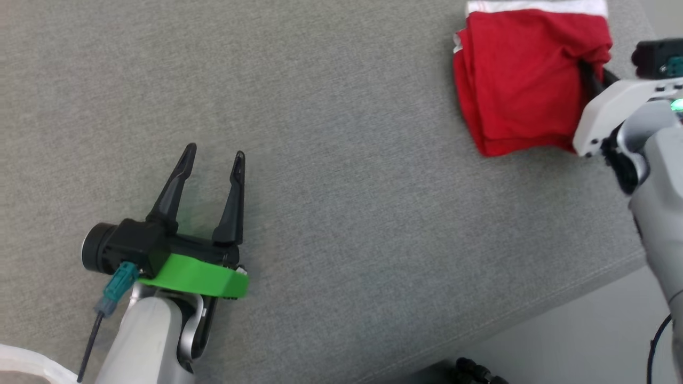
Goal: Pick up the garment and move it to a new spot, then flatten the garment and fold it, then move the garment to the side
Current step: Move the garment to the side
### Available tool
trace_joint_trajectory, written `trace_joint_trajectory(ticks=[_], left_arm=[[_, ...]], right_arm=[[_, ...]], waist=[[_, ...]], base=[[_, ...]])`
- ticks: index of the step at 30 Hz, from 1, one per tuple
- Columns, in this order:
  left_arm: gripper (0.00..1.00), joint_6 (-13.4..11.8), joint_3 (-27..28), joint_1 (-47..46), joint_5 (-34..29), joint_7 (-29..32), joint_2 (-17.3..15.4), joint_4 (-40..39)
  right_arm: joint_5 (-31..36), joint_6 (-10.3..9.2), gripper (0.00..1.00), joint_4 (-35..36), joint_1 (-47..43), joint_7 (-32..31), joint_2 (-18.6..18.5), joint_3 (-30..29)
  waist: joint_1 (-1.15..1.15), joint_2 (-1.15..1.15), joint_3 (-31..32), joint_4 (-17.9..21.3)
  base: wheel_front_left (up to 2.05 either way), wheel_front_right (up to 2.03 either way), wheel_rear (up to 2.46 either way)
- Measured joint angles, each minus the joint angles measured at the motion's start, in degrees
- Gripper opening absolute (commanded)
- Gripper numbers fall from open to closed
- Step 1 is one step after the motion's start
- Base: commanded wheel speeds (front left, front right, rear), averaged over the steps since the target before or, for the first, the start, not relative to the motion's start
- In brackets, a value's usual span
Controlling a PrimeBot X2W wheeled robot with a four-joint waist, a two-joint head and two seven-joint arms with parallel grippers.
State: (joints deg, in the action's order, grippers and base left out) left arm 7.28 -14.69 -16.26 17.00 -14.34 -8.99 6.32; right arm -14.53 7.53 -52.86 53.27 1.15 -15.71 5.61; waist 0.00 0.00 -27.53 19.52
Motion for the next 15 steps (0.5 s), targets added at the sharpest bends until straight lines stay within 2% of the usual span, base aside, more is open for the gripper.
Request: trace_joint_trajectory(ticks=[8, 15], left_arm=[[1.0, -0.25, -0.89, -0.88, -0.01, 0.18, -0.07, -2.12], [1.0, -0.49, -1.55, -1.04, -0.01, 0.15, -0.09, -2.9]], right_arm=[[5.01, 0.0, 0.0, -4.63, 8.26, 1.77, -7.37, -3.31], [9.92, 0.0, 0.0, -7.31, 12.1, 3.44, -11.06, -4.17]], waist=[[0.0, 0.0, -2.36, -4.36], [0.0, 0.0, -4.68, -7.89]], base=[[0.0, 0.0, 0.0], [0.0, 0.0, 0.0]])
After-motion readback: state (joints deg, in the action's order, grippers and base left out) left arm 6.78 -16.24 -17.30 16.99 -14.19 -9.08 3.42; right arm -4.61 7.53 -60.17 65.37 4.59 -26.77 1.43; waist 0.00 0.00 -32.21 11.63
